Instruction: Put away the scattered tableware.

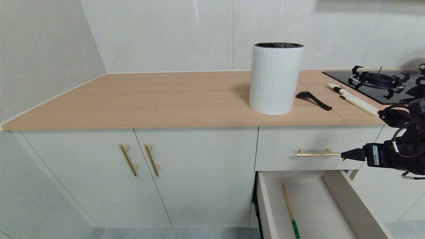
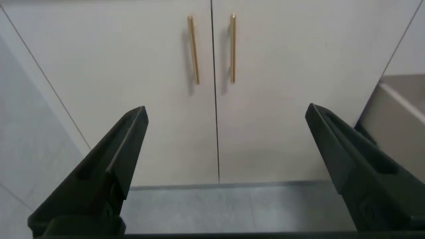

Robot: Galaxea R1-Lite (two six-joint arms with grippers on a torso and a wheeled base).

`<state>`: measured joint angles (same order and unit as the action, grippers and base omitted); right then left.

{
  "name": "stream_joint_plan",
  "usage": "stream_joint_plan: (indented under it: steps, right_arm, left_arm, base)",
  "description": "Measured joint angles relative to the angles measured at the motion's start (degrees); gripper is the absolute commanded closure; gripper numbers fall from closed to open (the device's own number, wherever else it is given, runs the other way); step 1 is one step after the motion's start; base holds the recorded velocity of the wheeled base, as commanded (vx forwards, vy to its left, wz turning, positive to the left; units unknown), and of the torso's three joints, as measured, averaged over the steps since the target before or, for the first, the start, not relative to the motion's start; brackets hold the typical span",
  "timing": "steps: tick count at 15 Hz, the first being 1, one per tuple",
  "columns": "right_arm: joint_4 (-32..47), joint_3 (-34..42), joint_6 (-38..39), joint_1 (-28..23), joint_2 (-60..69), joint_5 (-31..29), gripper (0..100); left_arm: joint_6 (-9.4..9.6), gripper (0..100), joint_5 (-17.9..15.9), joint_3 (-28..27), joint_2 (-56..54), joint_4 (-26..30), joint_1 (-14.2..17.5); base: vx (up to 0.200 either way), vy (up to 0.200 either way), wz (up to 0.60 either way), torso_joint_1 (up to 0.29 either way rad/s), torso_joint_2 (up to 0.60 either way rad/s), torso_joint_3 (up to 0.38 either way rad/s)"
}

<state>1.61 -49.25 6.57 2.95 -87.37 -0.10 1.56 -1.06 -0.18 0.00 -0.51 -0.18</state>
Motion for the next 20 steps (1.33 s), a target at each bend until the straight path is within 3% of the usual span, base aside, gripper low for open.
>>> stream_joint_plan:
  steps: [8, 12, 15, 20]
  right_arm:
    - [-0.4, -0.6, -1.6, -1.1, 0.3, 3.8, 0]
    - [-0.7, -2.9, -5.6, -2.5, 0.2, 6.8, 0]
    - [-0.7, -11.2, -9.8, -5.1, -2.6, 14.1, 0]
    - [-0.7, -26.8, -17.9, -6.9, -17.3, 16.9, 0]
  left_arm:
    - [0.02, 0, 0.0, 0.0, 0.0, 0.0, 0.0]
    - [0.02, 0, 0.0, 0.0, 0.0, 0.0, 0.0]
    - [0.0, 0, 0.0, 0.0, 0.0, 0.1, 0.0]
    - [0.0, 0, 0.0, 0.0, 0.0, 0.0, 0.0]
  base:
    - [0.0, 0.0, 0.0, 0.17, -0.48, -0.313]
    - [0.0, 0.0, 0.0, 0.069, -0.18, -0.103]
    - [0.0, 0.0, 0.0, 0.0, 0.0, 0.0]
    - [0.0, 0.0, 0.0, 0.0, 0.0, 0.0]
